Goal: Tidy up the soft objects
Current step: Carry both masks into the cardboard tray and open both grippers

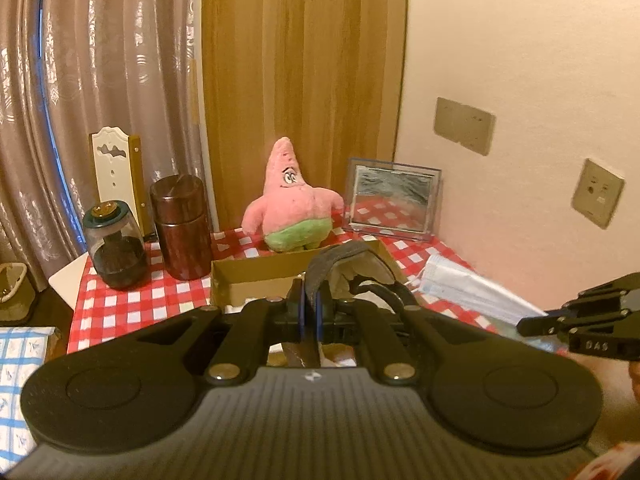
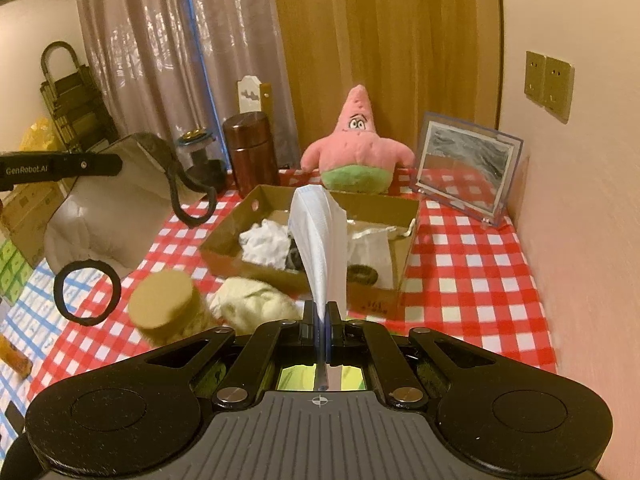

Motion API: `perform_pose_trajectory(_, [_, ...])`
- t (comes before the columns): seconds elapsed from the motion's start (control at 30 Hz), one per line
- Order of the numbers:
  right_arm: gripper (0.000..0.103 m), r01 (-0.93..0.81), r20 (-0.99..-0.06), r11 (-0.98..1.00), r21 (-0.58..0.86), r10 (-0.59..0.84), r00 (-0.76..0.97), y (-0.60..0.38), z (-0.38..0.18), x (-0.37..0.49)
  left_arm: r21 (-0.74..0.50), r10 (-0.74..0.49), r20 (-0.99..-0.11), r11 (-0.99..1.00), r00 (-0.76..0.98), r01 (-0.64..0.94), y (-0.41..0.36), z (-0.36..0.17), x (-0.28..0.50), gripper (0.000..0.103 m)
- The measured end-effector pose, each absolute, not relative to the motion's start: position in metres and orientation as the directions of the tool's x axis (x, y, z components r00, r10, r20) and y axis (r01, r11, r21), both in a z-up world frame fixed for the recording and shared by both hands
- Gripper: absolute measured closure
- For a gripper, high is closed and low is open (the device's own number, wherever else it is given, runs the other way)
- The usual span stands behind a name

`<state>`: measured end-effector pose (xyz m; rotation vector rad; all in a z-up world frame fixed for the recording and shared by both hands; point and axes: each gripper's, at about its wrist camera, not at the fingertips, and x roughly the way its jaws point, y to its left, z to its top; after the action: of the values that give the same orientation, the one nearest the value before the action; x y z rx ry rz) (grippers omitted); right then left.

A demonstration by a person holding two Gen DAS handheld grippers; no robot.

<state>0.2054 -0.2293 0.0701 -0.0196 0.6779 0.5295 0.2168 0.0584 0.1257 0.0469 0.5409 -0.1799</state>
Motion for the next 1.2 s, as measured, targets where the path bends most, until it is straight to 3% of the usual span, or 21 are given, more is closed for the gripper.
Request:
perform_pose_trajectory(0.5, [0.100, -0.476, -0.639, 0.870, 0.130, 0.440, 0.631, -0.192, 0.052, 0.355, 0.011, -0.120, -0.500, 0.989, 0.858, 0.144, 0.087, 0.094, 0.382, 0.099])
perform_pose_trajectory(0.8, [0.100, -0.466, -0.701, 0.874, 0.139, 0.419, 0.577, -0.166, 0.006, 0.418, 0.075, -0.048, -0.605, 0.990, 0.795, 0.116, 0.099, 0.011, 0.442, 0.098])
perform_pose_trajectory(0.9, [0.100, -0.460, -0.717, 0.875, 0.147, 0.415, 0.560, -0.161, -0.006, 0.431, 0.096, -0.025, -0.647, 0.989, 0.762, 0.114, 0.102, -0.013, 0.452, 0.094])
perform_pose_trajectory(1.0, [0.100, -0.459, -0.727, 0.874, 0.160, 0.419, 0.544, -0.157, -0.016, 0.442, 0.100, -0.028, -0.677, 0.987, 0.736, 0.129, 0.106, -0.026, 0.454, 0.072])
perform_pose_trajectory(1.2, [0.100, -0.450, -0.739, 0.874, 0.183, 0.424, 0.523, -0.150, -0.032, 0.461, 0.078, -0.044, -0.668, 0.989, 0.743, 0.128, 0.116, -0.020, 0.444, 0.066])
